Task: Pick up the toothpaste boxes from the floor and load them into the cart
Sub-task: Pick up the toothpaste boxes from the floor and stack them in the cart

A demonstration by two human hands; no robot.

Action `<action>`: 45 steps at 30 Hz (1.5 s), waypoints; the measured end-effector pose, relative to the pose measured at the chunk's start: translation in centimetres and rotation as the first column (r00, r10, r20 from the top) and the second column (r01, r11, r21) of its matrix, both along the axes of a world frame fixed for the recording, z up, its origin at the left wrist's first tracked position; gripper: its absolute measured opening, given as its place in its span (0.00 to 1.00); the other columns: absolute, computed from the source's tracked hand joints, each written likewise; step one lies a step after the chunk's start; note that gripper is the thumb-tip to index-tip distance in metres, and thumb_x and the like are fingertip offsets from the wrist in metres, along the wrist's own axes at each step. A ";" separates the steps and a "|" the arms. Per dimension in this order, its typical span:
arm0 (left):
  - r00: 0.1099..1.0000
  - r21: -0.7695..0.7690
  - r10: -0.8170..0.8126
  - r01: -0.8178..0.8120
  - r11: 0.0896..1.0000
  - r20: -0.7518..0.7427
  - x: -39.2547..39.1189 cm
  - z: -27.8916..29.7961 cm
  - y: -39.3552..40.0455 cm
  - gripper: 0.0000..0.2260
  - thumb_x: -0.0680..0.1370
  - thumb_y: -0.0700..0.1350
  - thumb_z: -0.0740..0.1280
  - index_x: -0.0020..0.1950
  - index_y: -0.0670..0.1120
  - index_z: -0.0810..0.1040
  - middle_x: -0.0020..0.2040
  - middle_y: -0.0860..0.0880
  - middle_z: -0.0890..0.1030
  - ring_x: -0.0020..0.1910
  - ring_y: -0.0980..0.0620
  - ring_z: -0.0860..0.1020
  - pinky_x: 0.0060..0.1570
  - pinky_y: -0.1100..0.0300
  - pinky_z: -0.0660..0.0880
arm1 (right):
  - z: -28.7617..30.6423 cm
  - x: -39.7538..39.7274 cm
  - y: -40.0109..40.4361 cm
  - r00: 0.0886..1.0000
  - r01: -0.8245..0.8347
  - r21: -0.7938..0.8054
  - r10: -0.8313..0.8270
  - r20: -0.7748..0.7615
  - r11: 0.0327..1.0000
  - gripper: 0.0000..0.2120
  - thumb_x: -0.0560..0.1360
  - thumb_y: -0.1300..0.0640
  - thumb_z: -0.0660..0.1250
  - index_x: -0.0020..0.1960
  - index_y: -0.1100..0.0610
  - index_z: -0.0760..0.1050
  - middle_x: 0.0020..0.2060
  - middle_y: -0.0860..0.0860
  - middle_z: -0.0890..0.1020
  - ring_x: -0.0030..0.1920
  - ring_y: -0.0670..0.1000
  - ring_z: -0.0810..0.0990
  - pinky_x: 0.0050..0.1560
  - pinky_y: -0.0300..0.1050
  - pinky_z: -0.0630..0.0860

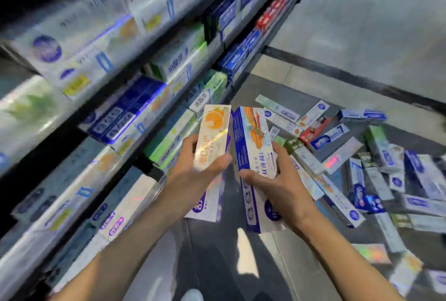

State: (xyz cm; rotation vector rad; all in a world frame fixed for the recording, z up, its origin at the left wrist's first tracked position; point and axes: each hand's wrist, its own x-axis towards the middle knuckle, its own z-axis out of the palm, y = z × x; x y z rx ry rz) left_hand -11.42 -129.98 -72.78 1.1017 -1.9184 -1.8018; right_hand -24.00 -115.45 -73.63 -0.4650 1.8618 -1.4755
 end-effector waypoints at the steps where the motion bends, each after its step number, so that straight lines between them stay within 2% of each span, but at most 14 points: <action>1: 0.999 0.007 0.008 -0.008 1.000 -0.042 -0.5 4.6 0.6 0.25 0.71 0.55 0.77 0.63 0.60 0.71 0.53 0.56 0.84 0.48 0.60 0.83 0.47 0.60 0.78 | 4.6 -0.3 0.2 1.000 -0.004 -0.058 0.004 0.007 0.998 0.37 0.65 0.54 0.80 0.70 0.45 0.67 0.59 0.44 0.83 0.56 0.46 0.83 0.54 0.44 0.82; 4: 0.986 0.007 0.058 -0.058 0.998 -0.155 -1.5 18.9 2.9 0.20 0.77 0.39 0.73 0.65 0.47 0.71 0.46 0.57 0.85 0.42 0.67 0.81 0.40 0.73 0.74 | 19.5 -0.7 1.2 0.998 -0.057 -0.159 0.051 -0.040 0.986 0.36 0.70 0.63 0.78 0.72 0.48 0.66 0.61 0.43 0.82 0.61 0.44 0.81 0.54 0.36 0.78; 6: 0.977 -0.022 0.087 -0.093 0.995 -0.194 -2.0 27.4 4.5 0.20 0.76 0.45 0.74 0.65 0.51 0.72 0.48 0.61 0.85 0.46 0.65 0.82 0.45 0.71 0.75 | 29.0 -0.6 2.2 0.999 -0.051 -0.199 0.045 -0.030 0.979 0.34 0.71 0.65 0.76 0.71 0.48 0.66 0.60 0.40 0.82 0.60 0.43 0.81 0.52 0.33 0.77; 9: 0.962 -0.005 0.128 -0.133 0.991 -0.241 -2.2 38.7 7.4 0.22 0.77 0.49 0.73 0.68 0.53 0.71 0.54 0.53 0.85 0.50 0.58 0.83 0.48 0.66 0.77 | 40.7 0.0 4.2 0.998 -0.040 -0.240 0.029 -0.050 0.970 0.33 0.71 0.63 0.76 0.71 0.49 0.66 0.60 0.44 0.83 0.59 0.45 0.82 0.54 0.38 0.79; 14: 0.959 -0.169 0.042 -0.092 0.981 -0.279 -2.7 53.0 11.4 0.22 0.77 0.46 0.75 0.66 0.59 0.69 0.47 0.60 0.84 0.46 0.66 0.82 0.44 0.74 0.72 | 54.1 0.3 7.6 0.999 0.018 -0.338 -0.026 -0.019 0.941 0.30 0.72 0.60 0.74 0.69 0.44 0.68 0.58 0.44 0.84 0.56 0.47 0.84 0.48 0.37 0.81; 17: 0.953 -0.204 -0.032 -0.031 0.978 -0.300 -2.5 57.1 12.7 0.23 0.78 0.46 0.72 0.68 0.63 0.68 0.51 0.65 0.83 0.50 0.64 0.82 0.47 0.71 0.75 | 58.3 0.8 9.4 0.995 0.085 -0.360 -0.095 -0.010 0.929 0.28 0.74 0.59 0.72 0.70 0.43 0.68 0.58 0.46 0.84 0.55 0.52 0.85 0.50 0.49 0.84; 20: 0.936 -0.196 -0.085 0.017 0.980 -0.342 -2.3 60.8 13.6 0.22 0.79 0.45 0.70 0.67 0.63 0.67 0.51 0.65 0.83 0.50 0.64 0.82 0.43 0.71 0.76 | 61.9 1.4 10.7 0.991 0.109 -0.379 -0.131 -0.034 0.919 0.27 0.76 0.59 0.70 0.71 0.43 0.67 0.58 0.47 0.84 0.54 0.55 0.86 0.53 0.58 0.83; 24: 0.903 -0.221 -0.162 0.077 0.972 -0.397 -2.3 63.6 13.6 0.22 0.79 0.46 0.70 0.68 0.62 0.67 0.52 0.67 0.82 0.51 0.65 0.82 0.42 0.73 0.75 | 65.1 2.5 12.0 0.966 0.154 -0.403 -0.224 -0.130 0.902 0.28 0.76 0.59 0.71 0.71 0.43 0.66 0.57 0.44 0.84 0.53 0.50 0.86 0.47 0.47 0.83; 29: 0.848 -0.225 -0.314 0.236 0.945 -0.428 -1.3 66.0 13.4 0.21 0.78 0.47 0.71 0.68 0.61 0.68 0.53 0.62 0.84 0.54 0.61 0.82 0.51 0.64 0.79 | 67.2 5.8 13.2 0.895 0.310 -0.441 -0.415 -0.163 0.842 0.28 0.77 0.60 0.69 0.72 0.44 0.66 0.58 0.45 0.84 0.57 0.49 0.84 0.52 0.43 0.82; 33: 0.753 -0.222 -0.482 0.429 0.876 -0.448 0.2 67.5 14.1 0.20 0.78 0.49 0.70 0.66 0.63 0.68 0.52 0.66 0.83 0.52 0.64 0.81 0.49 0.68 0.76 | 68.4 10.4 15.0 0.753 0.514 -0.435 -0.631 -0.185 0.740 0.26 0.78 0.61 0.68 0.71 0.43 0.67 0.58 0.45 0.84 0.56 0.50 0.84 0.54 0.48 0.81; 36: 0.656 -0.191 -0.595 0.582 0.790 -0.464 1.5 68.4 15.6 0.22 0.77 0.50 0.71 0.67 0.62 0.67 0.52 0.63 0.84 0.51 0.62 0.83 0.48 0.65 0.78 | 69.4 14.6 17.1 0.612 0.650 -0.421 -0.764 -0.206 0.633 0.26 0.78 0.62 0.68 0.71 0.44 0.68 0.59 0.44 0.84 0.57 0.49 0.84 0.57 0.48 0.81; 39: 0.550 -0.178 -0.691 0.707 0.684 -0.469 2.8 68.5 18.0 0.23 0.73 0.55 0.70 0.65 0.65 0.67 0.51 0.63 0.84 0.50 0.61 0.83 0.47 0.64 0.79 | 70.0 18.9 19.5 0.487 0.744 -0.412 -0.849 -0.205 0.526 0.26 0.78 0.62 0.69 0.71 0.44 0.68 0.58 0.44 0.84 0.56 0.49 0.85 0.52 0.44 0.82; 42: 0.465 -0.144 -0.747 0.796 0.588 -0.476 4.5 68.2 21.1 0.24 0.71 0.58 0.69 0.66 0.64 0.67 0.52 0.64 0.83 0.50 0.61 0.83 0.50 0.56 0.79 | 69.9 22.9 22.0 0.311 0.830 -0.417 -0.928 -0.207 0.371 0.26 0.77 0.63 0.69 0.70 0.46 0.69 0.55 0.46 0.85 0.54 0.49 0.85 0.46 0.38 0.80; 45: 0.399 -0.135 -0.795 0.852 0.505 -0.458 6.7 67.6 24.5 0.23 0.70 0.59 0.69 0.63 0.67 0.68 0.51 0.62 0.84 0.50 0.62 0.82 0.51 0.57 0.78 | 69.5 27.1 24.7 0.126 0.884 -0.417 -0.968 -0.216 0.209 0.27 0.74 0.61 0.71 0.70 0.46 0.70 0.55 0.46 0.86 0.53 0.50 0.85 0.48 0.40 0.81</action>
